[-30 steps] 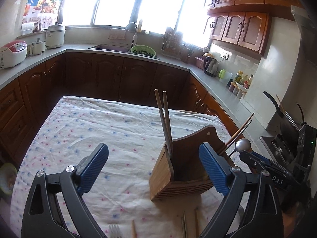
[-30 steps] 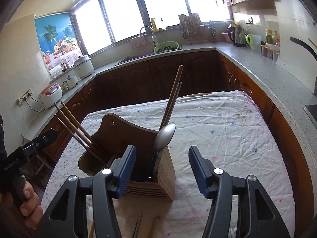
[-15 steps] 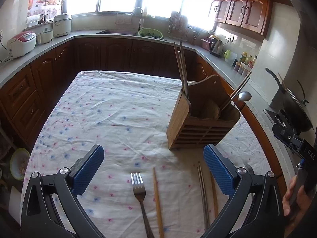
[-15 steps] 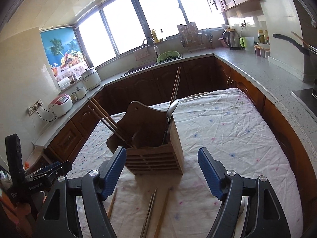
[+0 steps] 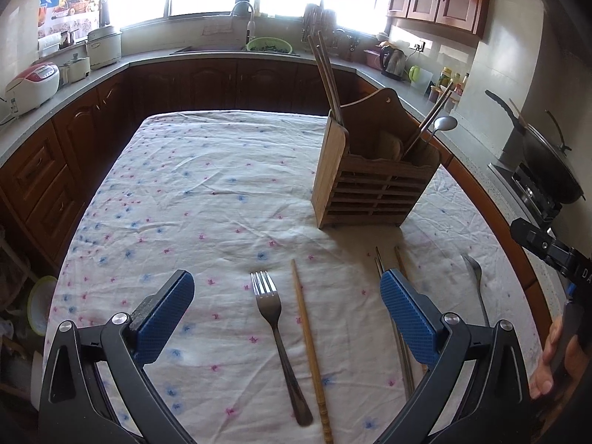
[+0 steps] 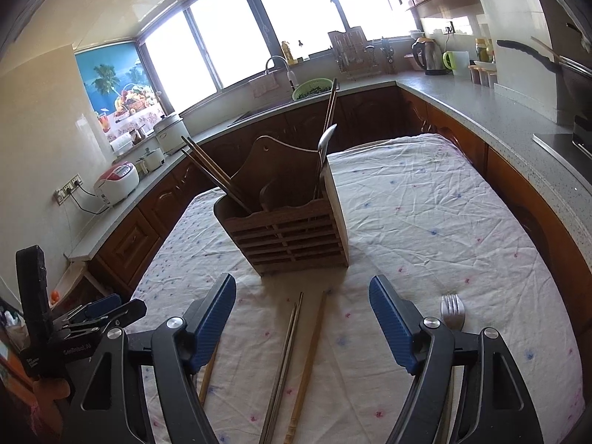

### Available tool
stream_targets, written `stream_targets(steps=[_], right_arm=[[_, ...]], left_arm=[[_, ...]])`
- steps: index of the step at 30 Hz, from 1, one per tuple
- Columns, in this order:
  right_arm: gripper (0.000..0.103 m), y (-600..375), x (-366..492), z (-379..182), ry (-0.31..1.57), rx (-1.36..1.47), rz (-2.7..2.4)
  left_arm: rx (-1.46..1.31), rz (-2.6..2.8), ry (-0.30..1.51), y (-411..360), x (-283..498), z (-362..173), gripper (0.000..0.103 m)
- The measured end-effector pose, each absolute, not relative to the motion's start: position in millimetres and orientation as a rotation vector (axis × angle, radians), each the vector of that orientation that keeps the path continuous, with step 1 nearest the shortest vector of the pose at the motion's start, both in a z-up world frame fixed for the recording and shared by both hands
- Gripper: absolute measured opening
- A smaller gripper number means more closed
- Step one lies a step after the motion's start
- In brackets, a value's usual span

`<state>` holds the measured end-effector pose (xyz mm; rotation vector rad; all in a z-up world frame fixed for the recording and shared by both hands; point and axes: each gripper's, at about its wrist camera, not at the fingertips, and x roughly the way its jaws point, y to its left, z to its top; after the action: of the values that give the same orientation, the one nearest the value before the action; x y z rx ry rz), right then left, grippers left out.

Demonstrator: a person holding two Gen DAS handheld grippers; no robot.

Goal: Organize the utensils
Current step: 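Withdraw both open tools from the holder back over the remaining utensils, then close the left tool on a wooden chopstick while the right tool grasps another wooden chopstick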

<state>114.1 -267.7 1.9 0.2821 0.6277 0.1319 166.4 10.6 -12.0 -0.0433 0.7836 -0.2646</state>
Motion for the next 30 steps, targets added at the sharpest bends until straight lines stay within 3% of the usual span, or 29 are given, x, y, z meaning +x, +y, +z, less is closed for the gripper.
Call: stream_targets(steps=[15, 17, 21, 27, 30], right_arm=[[0.076, -249.8, 142.0, -33.7, 0.748, 0.235, 0.085], [0.075, -247.5, 147.4, -40.0, 0.766, 0.229, 0.081], [0.063, -242.7, 159.8, -54.7, 0.811, 0.206, 0.066], [0.042, -240.4, 179.3, -79.0, 0.888, 0.196, 0.048], [0.037, -238.6, 186.1, -88.1, 0.912, 0.191, 0.053]], left_arm=[[0.040, -0.264, 0.860, 1.3, 196.5, -44.8, 0.094], [0.043, -0.271, 0.884, -1.8, 202.9, -51.7, 0.086], [0.055, -0.278, 0.926, -10.1, 214.1, -65.3, 0.077], [0.078, -0.293, 0.974, -22.8, 229.1, -81.4, 0.055], [0.084, -0.300, 1.000, -27.7, 237.1, -88.1, 0.046]])
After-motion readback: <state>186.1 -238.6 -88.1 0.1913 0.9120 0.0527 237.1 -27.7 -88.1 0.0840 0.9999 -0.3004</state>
